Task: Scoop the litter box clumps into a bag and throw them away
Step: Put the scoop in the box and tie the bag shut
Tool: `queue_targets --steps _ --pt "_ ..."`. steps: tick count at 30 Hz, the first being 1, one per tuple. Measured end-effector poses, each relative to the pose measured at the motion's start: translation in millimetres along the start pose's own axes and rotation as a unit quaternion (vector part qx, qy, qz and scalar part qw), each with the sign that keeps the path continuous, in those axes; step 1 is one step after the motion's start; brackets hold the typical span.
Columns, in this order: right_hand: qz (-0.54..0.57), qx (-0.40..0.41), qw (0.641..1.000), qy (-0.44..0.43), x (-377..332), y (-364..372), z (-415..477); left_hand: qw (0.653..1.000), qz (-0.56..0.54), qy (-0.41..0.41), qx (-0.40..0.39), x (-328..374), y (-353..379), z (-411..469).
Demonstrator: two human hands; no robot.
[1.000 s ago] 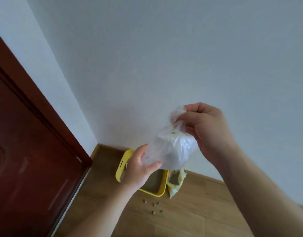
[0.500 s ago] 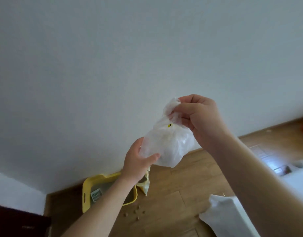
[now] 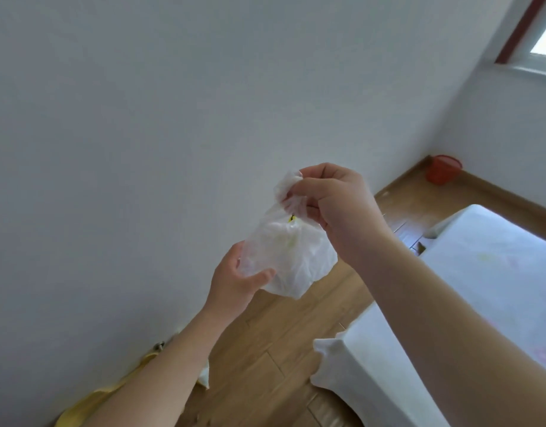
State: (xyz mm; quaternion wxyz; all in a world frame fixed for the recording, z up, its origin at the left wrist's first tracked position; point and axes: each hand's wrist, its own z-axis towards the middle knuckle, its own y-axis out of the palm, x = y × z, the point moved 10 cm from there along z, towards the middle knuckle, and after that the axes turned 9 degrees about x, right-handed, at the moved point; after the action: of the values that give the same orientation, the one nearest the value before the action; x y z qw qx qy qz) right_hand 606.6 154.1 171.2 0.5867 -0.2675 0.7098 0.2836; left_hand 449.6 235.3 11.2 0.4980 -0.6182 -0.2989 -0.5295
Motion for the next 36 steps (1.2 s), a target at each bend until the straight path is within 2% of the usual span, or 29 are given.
queue_targets --steps 9,15,20,30,36 --pt "0.002 0.057 0.998 -0.028 -34.2 -72.8 99.8 0.998 -0.029 0.002 -0.047 37.2 102.8 91.9" --pt "-0.002 0.120 0.991 -0.052 -39.2 -93.8 194.1 0.994 -0.041 0.017 -0.098 43.9 168.3 184.9" --pt "0.008 0.205 0.977 -0.062 -50.6 -121.6 274.2 0.983 -0.038 0.048 -0.171 55.5 236.6 274.6" --pt "0.013 0.325 0.942 -0.078 -87.5 -233.7 401.6 0.952 -0.037 0.082 -0.292 115.0 412.9 388.2" --pt "0.008 0.350 0.932 -0.092 -108.1 -315.5 492.3 0.945 -0.041 0.094 -0.311 146.5 524.4 450.6"
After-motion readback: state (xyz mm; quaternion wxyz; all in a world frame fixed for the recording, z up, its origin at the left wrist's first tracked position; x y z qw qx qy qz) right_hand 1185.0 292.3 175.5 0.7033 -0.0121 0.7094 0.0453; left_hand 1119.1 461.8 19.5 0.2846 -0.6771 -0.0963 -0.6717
